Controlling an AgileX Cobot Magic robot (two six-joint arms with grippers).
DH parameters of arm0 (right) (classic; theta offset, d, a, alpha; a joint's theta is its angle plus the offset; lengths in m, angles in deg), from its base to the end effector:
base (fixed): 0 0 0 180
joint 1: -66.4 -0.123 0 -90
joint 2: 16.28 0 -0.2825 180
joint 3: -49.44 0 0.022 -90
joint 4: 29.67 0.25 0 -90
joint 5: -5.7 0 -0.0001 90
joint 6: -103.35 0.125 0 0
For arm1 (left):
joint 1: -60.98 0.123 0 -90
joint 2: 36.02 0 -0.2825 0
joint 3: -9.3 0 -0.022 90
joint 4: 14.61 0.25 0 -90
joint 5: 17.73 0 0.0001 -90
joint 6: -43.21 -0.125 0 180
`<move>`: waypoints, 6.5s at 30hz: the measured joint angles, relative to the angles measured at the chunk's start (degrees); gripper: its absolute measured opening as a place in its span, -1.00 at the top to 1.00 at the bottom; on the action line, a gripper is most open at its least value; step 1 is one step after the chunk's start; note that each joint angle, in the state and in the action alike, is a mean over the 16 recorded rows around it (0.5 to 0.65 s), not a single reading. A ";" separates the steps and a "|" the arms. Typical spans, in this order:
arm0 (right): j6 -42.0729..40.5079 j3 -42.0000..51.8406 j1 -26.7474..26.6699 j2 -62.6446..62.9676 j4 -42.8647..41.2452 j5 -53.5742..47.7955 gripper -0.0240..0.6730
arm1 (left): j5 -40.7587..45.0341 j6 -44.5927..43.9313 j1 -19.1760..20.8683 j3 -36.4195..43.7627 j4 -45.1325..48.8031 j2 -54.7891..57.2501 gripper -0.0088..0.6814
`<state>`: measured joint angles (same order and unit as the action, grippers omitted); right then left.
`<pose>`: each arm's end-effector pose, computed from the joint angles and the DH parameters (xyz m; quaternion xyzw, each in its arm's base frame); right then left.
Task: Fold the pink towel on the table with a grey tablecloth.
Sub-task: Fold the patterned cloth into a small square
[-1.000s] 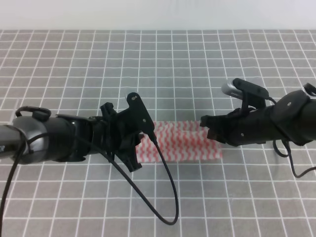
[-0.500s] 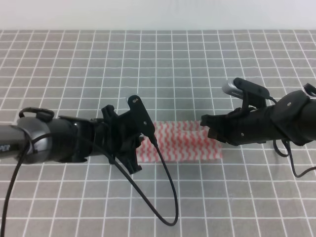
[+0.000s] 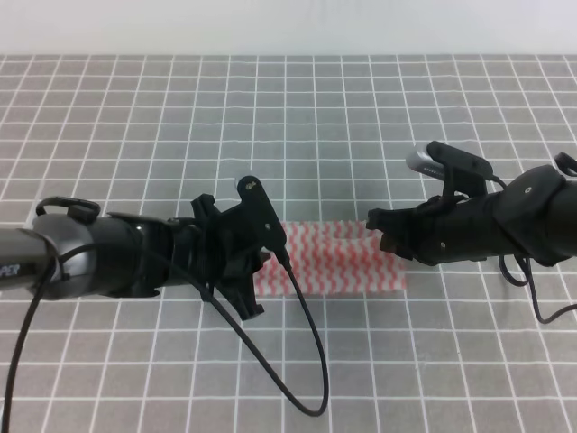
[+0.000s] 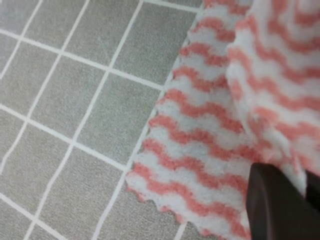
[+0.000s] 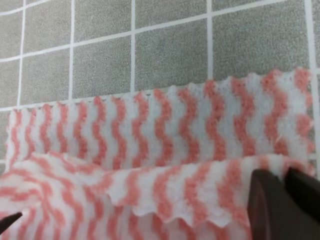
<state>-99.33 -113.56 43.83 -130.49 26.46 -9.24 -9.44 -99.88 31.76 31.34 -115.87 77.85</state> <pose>0.3567 0.1773 0.1394 0.0441 0.9329 0.2481 0.2571 0.3340 -0.2072 0.1307 0.5557 0.7326 -0.0228 0.3923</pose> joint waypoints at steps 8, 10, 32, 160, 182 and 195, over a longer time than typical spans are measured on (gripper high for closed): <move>0.00 0.01 0.01 0.04 0.07 1.02 0.58 | -0.03 0.14 0.00 0.00 0.00 0.00 0.98; 0.01 0.01 0.01 0.04 0.13 1.78 0.46 | -0.05 0.18 0.00 0.01 -0.08 -0.01 0.98; -0.07 -7.67 -0.01 -0.04 -7.37 -6.57 0.68 | -6.09 26.94 -0.01 -0.31 0.43 -7.91 0.98; 11.22 -38.13 1.34 -10.45 -31.92 -32.54 0.98 | -8.33 23.98 0.00 -0.63 0.63 -4.47 0.98; 15.23 -17.15 1.23 4.35 -33.35 -26.36 0.98 | -5.28 20.74 0.00 -0.62 0.68 -4.43 0.98; 15.26 -10.77 1.23 9.72 -31.97 -22.77 0.98 | -0.85 16.30 0.00 -0.63 0.65 -4.47 0.98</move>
<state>-84.06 -124.34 45.07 -120.76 -5.50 -32.01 -10.29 -83.57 31.77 30.71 -115.21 73.37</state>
